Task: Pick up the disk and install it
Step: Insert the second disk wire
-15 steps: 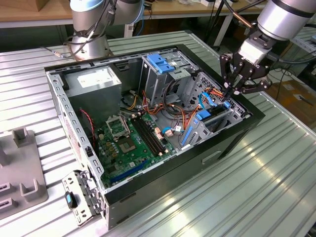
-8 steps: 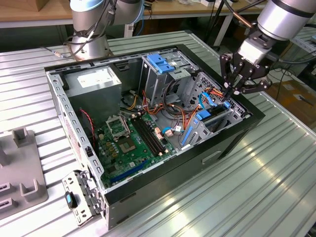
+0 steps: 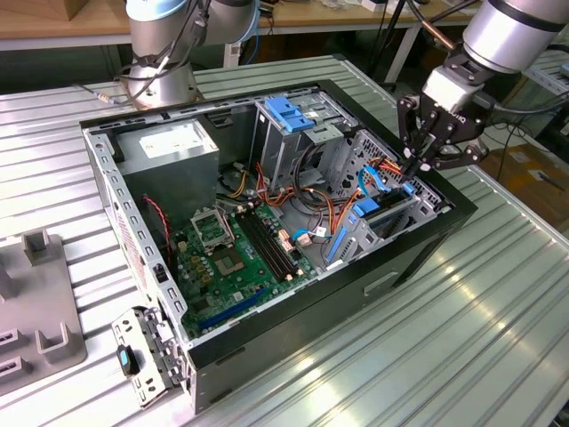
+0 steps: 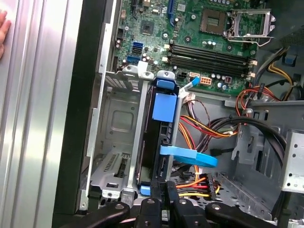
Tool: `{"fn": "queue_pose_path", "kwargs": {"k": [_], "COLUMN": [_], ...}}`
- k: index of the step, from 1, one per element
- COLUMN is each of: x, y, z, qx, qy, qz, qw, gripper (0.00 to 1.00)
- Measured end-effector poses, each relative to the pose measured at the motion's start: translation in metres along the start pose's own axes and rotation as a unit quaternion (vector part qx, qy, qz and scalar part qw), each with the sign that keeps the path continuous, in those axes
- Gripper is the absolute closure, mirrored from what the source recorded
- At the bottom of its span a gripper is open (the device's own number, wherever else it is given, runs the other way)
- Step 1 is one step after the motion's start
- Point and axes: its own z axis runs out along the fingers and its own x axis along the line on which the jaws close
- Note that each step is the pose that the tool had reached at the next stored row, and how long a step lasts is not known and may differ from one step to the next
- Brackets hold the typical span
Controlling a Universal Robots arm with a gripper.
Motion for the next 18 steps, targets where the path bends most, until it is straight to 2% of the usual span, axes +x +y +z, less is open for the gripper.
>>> {"fn": "queue_pose_path", "kwargs": {"k": [3,8,9,10,16,18], "x": [-0.0012,-0.0015,-0.0015,-0.0015,-0.0013,-0.0013], "y": [0.0083,0.0107,0.0107,0.0107,0.0111,0.0111], "z": [0.0006,0.0028,0.0028,0.0028,0.0081,0.0082], "qx": [0.0002,0.0005,0.0009,0.0015,0.0017,0.0017], "qy": [0.0001,0.0003,-0.0022,-0.0068,-0.0073,-0.0071], "qz": [0.005,0.012,0.012,0.012,0.014,0.014], "qw": [0.99999,0.99993,0.99992,0.9999,0.99988,0.99988], "gripper": [0.84,0.84,0.84,0.84,0.84,0.84]}}
